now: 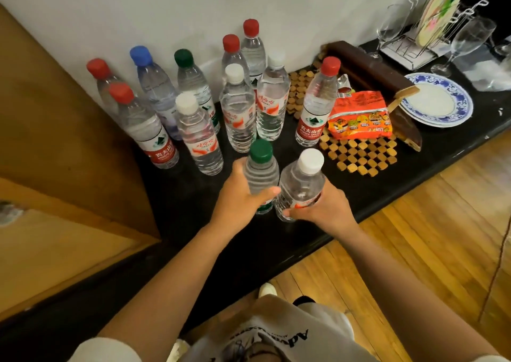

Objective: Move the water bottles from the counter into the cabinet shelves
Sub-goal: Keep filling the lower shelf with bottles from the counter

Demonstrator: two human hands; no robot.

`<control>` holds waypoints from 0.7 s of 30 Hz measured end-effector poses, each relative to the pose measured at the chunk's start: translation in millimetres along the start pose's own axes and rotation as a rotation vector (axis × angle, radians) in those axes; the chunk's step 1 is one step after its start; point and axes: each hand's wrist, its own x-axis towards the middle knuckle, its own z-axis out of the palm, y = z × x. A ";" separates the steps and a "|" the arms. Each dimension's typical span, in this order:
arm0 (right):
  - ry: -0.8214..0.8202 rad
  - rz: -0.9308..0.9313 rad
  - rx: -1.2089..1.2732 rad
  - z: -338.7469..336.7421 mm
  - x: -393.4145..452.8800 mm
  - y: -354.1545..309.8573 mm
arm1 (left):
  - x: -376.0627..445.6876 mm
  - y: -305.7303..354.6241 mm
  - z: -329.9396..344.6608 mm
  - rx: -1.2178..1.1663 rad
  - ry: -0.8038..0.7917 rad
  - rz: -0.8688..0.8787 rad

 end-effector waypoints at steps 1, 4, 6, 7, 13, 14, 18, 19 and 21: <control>-0.023 -0.015 -0.031 7.0 -7.1 -4.3 | -12.6 -3.9 -6.4 0.002 0.009 -0.010; -0.052 -0.067 -0.054 28.0 -26.7 -16.3 | -47.6 -17.9 -30.0 -0.001 0.036 -0.044; -0.055 -0.084 -0.071 44.6 -36.9 -25.1 | -70.3 -28.6 -47.8 0.001 0.040 -0.058; -0.057 -0.092 -0.082 54.0 -41.0 -30.8 | -81.6 -33.7 -57.5 0.002 0.043 -0.063; -0.155 -0.196 -0.073 118.4 -65.0 -81.6 | -142.7 -59.1 -128.7 -0.075 0.108 -0.090; -0.173 -0.218 -0.072 130.0 -68.2 -91.5 | -152.3 -61.7 -142.6 -0.081 0.128 -0.088; -0.248 -0.284 -0.057 177.3 -75.8 -133.1 | -184.0 -71.1 -199.8 -0.071 0.212 -0.065; -0.263 -0.293 -0.044 188.9 -76.7 -144.3 | -190.1 -73.4 -214.1 -0.063 0.235 -0.057; -0.279 -0.316 -0.019 211.4 -77.5 -166.0 | -199.5 -78.9 -241.7 -0.042 0.287 -0.038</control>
